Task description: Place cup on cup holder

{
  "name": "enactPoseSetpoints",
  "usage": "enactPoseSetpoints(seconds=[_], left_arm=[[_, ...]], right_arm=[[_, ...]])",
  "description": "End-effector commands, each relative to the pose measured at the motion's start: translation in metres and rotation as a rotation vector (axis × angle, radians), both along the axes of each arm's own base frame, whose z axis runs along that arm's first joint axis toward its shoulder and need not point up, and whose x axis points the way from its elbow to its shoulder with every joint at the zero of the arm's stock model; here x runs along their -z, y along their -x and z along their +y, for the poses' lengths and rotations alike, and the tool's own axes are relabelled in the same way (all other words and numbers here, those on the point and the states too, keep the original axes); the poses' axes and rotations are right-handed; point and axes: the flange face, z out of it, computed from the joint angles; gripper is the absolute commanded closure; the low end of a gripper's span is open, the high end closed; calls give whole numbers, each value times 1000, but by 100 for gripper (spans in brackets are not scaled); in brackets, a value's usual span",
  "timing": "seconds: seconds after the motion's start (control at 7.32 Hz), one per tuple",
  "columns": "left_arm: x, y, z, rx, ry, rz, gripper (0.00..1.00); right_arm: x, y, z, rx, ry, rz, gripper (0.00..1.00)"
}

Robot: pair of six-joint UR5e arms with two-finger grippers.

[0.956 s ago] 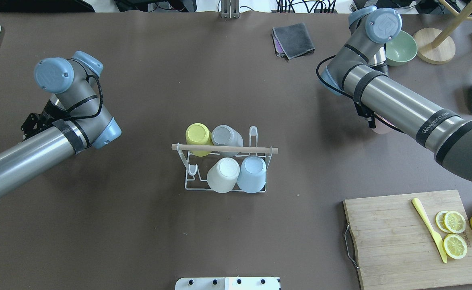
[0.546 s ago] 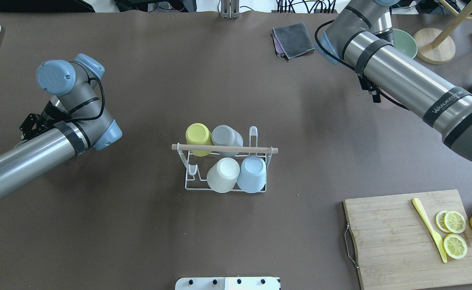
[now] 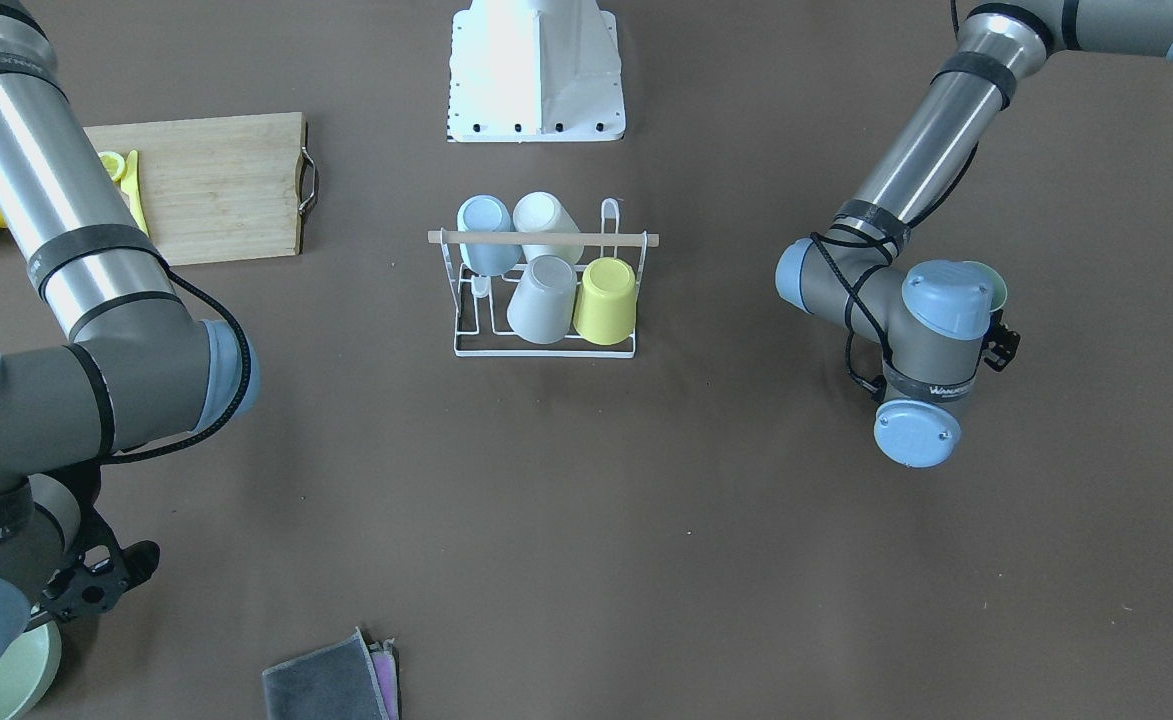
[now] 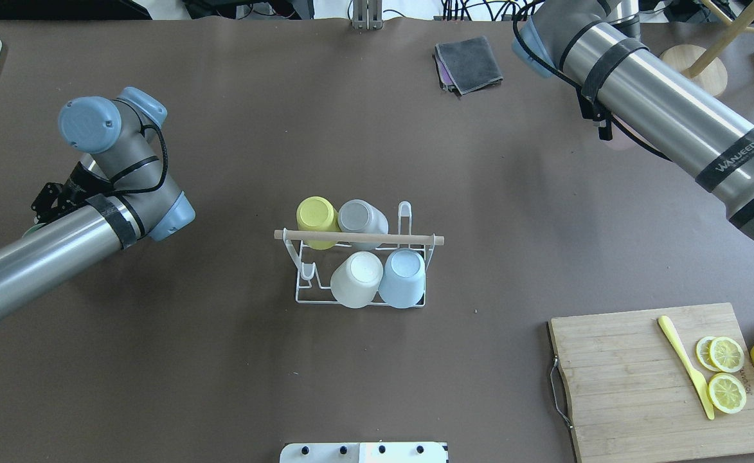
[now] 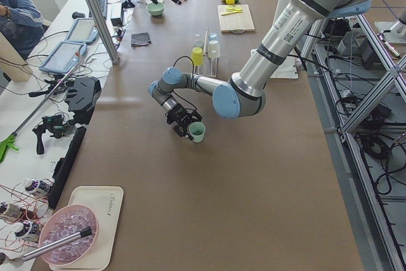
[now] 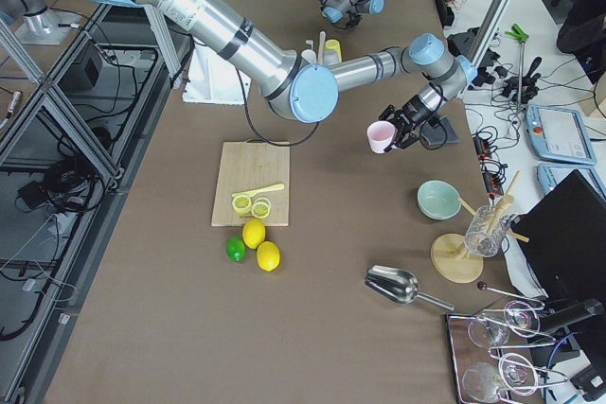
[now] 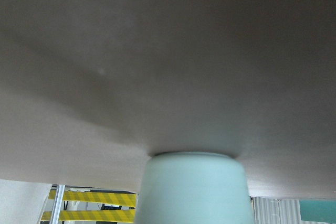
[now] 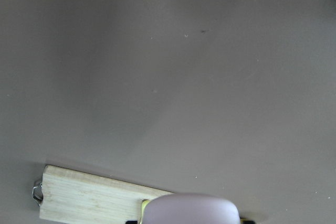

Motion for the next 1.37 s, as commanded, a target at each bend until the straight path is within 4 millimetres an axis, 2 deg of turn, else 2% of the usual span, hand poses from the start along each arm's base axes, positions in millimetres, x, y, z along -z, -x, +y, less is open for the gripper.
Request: enactPoseSetpoints(seconds=[0.0, 0.14, 0.27, 0.41, 0.55, 0.68, 0.82, 0.96, 1.23], left_arm=[[1, 0, 0, -2, -2, 4, 58], [6, 0, -1, 0, -10, 12, 68], [28, 18, -13, 36, -52, 47, 68], [53, 51, -24, 89, -125, 111, 68], [91, 60, -23, 106, -212, 186, 68], [136, 65, -16, 172, -320, 243, 68], [172, 87, 7, 295, -431, 281, 68], [187, 104, 26, 405, -547, 361, 68], [212, 125, 43, 502, -693, 512, 67]], right_arm=[[20, -15, 10, -30, -96, -48, 100], [24, -37, 29, -47, -159, -80, 100], [34, -63, 36, -79, -207, -104, 100], [46, -75, 41, -112, -276, -141, 100], [41, -81, 55, -165, -350, -175, 100], [35, -82, 58, -196, -447, -223, 100], [52, -73, 56, -265, -531, -272, 100], [65, -59, 57, -337, -596, -332, 100], [64, -32, 65, -431, -696, -465, 100]])
